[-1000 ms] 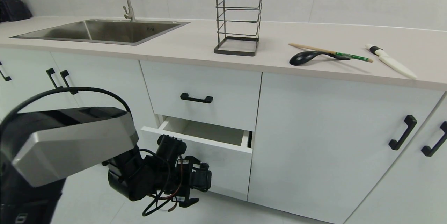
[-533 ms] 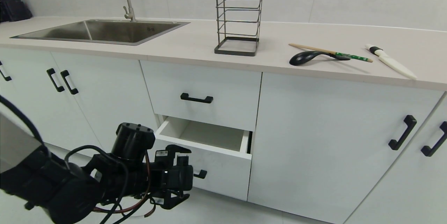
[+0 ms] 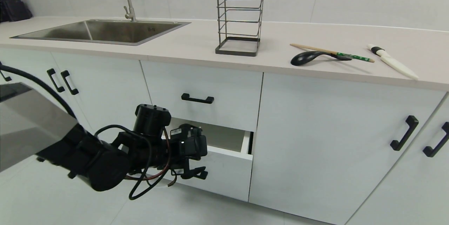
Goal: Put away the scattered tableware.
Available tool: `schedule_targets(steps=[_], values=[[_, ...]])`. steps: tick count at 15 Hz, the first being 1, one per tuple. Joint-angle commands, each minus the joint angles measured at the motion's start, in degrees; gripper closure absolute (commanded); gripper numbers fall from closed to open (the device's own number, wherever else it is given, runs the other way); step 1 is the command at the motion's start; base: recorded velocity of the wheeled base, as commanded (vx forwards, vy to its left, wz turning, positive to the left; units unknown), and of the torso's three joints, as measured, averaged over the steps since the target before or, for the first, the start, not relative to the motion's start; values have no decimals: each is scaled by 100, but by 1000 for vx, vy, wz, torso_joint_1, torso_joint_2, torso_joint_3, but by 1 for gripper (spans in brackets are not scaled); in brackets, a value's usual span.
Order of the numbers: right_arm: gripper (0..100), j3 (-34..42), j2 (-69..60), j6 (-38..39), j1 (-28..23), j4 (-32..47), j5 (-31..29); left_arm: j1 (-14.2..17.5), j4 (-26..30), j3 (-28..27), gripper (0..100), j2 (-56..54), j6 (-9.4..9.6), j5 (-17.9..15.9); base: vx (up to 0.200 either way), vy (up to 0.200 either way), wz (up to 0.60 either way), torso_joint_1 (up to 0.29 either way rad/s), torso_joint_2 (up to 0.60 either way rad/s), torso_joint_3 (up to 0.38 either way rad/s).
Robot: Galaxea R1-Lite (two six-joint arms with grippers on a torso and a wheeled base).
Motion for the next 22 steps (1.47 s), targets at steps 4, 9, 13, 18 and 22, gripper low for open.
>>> schedule_targets(steps=[4,9,13,18,22], values=[[100,-7,8,-1,0,0,0,-120,-47,-384,0,991,35,3,0,0,0,0,0,0],[100,-7,8,-1,0,0,0,-137,-47,-156,0,955,272,-23,0,0,0,0,0,0],[100,2,8,-1,0,0,0,-269,-56,29,0,797,325,-85,0,0,0,0,0,0],[100,2,8,-1,0,0,0,-788,-82,1373,0,-310,246,-85,0,0,0,0,0,0],[100,2,8,-1,0,0,0,-621,-100,1567,0,-574,246,-85,0,0,0,0,0,0]])
